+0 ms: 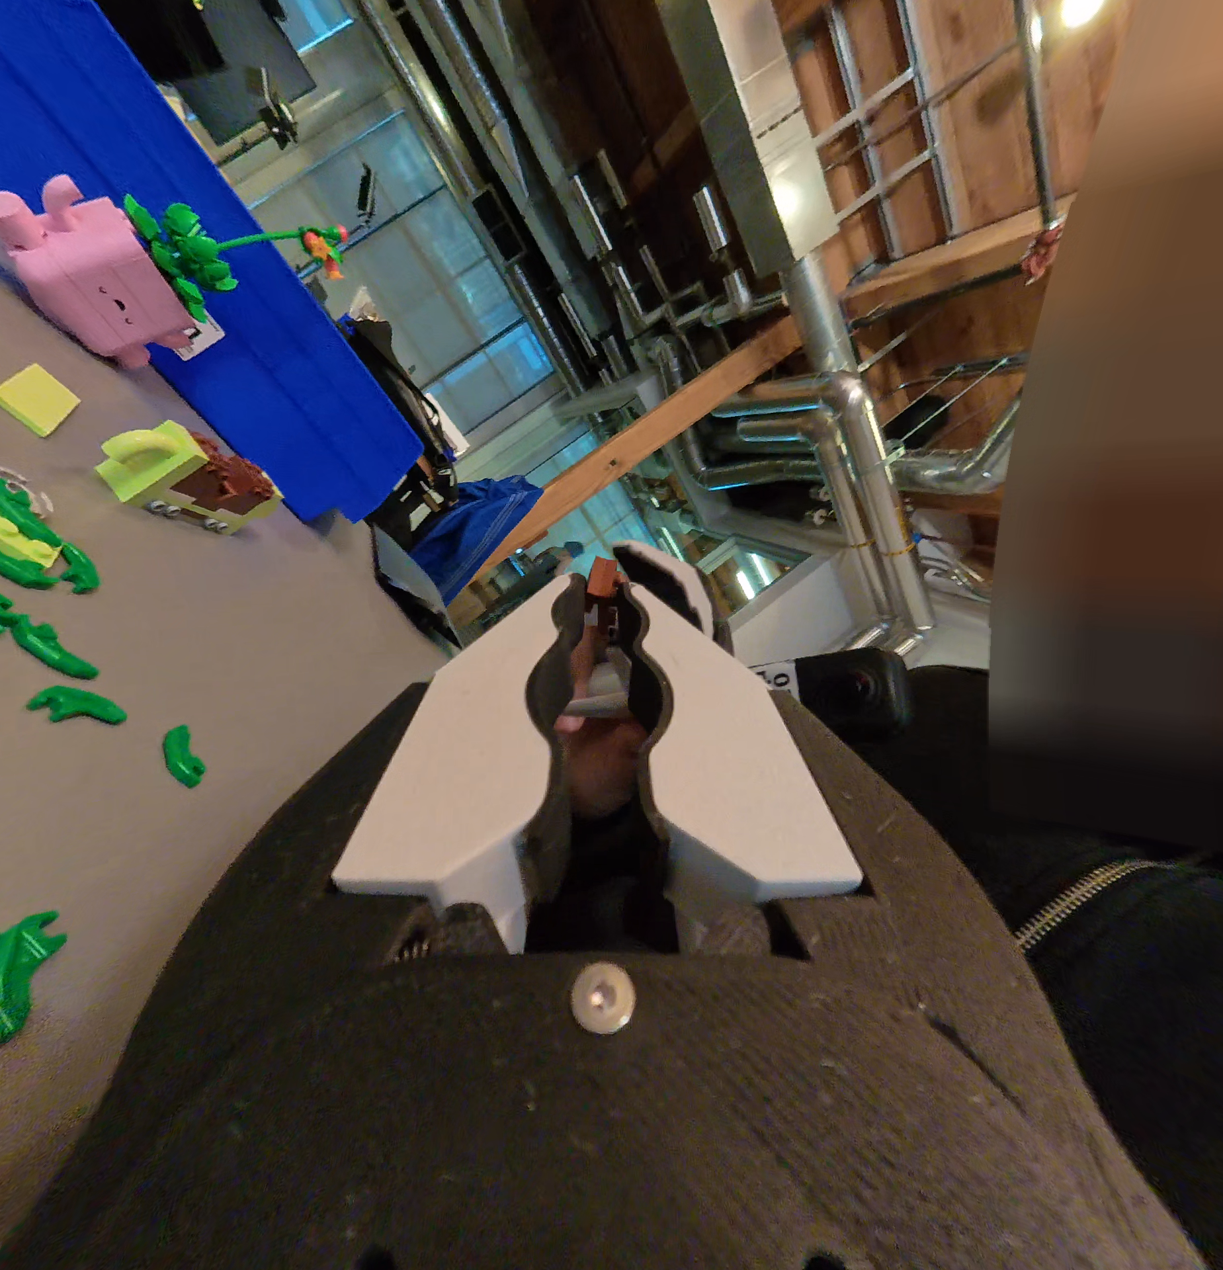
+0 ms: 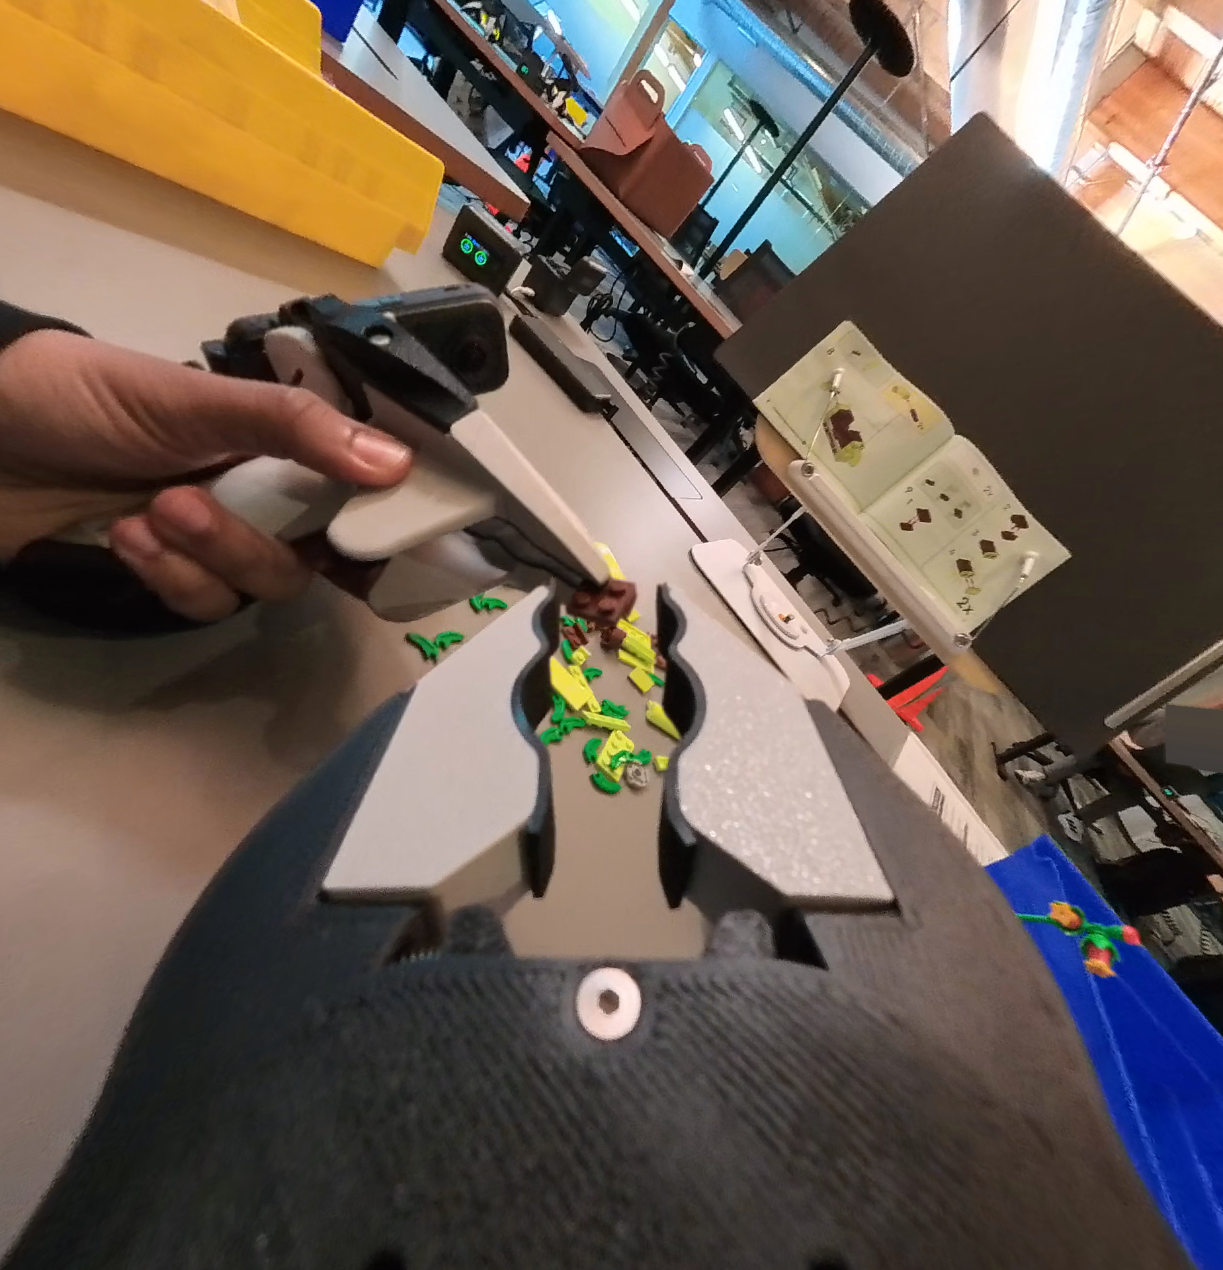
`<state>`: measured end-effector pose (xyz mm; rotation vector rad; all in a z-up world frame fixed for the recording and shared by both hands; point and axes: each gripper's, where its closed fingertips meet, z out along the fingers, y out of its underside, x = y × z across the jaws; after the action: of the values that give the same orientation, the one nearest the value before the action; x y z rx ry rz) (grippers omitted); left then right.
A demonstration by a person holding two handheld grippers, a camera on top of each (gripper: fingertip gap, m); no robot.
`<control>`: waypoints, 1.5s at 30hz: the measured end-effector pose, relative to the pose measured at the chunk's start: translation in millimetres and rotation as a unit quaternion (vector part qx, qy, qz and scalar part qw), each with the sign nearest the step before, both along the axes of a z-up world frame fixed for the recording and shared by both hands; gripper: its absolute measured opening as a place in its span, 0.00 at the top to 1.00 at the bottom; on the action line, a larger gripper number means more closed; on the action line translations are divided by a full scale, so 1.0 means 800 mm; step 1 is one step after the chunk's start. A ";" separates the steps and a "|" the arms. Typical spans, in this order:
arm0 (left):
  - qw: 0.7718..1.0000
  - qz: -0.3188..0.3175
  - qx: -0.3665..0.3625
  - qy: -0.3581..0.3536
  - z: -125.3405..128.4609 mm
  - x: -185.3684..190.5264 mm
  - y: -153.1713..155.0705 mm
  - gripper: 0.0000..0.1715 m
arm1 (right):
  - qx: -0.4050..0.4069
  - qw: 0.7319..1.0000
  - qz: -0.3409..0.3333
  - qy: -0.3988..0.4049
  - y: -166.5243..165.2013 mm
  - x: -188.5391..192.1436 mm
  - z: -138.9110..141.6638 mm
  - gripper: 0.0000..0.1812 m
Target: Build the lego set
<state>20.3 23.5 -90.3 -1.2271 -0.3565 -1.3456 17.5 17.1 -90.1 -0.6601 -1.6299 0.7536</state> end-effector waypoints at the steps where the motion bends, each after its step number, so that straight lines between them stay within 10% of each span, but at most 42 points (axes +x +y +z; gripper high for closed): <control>1: 1.000 0.001 -0.001 0.003 -0.001 0.001 0.001 0.97 | 0.000 1.000 0.002 0.001 0.000 0.001 0.001 0.88; 9: 0.997 -0.034 0.071 -0.001 0.024 0.017 -0.012 0.97 | -0.138 0.987 0.069 -0.040 -0.011 0.012 0.006 0.85; 16: 0.992 -0.040 0.108 0.060 0.037 0.033 -0.023 0.97 | -0.427 0.875 0.209 -0.086 -0.009 0.036 0.050 0.98; 35: 0.991 -0.041 0.100 0.076 0.033 0.038 -0.020 0.97 | -0.385 0.896 0.186 -0.123 -0.013 0.034 0.030 0.97; 45: 0.984 -0.020 0.087 0.153 0.037 0.046 -0.021 0.96 | -0.463 0.848 0.229 -0.120 -0.013 0.041 0.035 0.98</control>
<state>57.3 7.0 -60.6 -1.2752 0.0029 -1.1728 50.3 6.8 -61.9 -1.0750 -1.6073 1.9368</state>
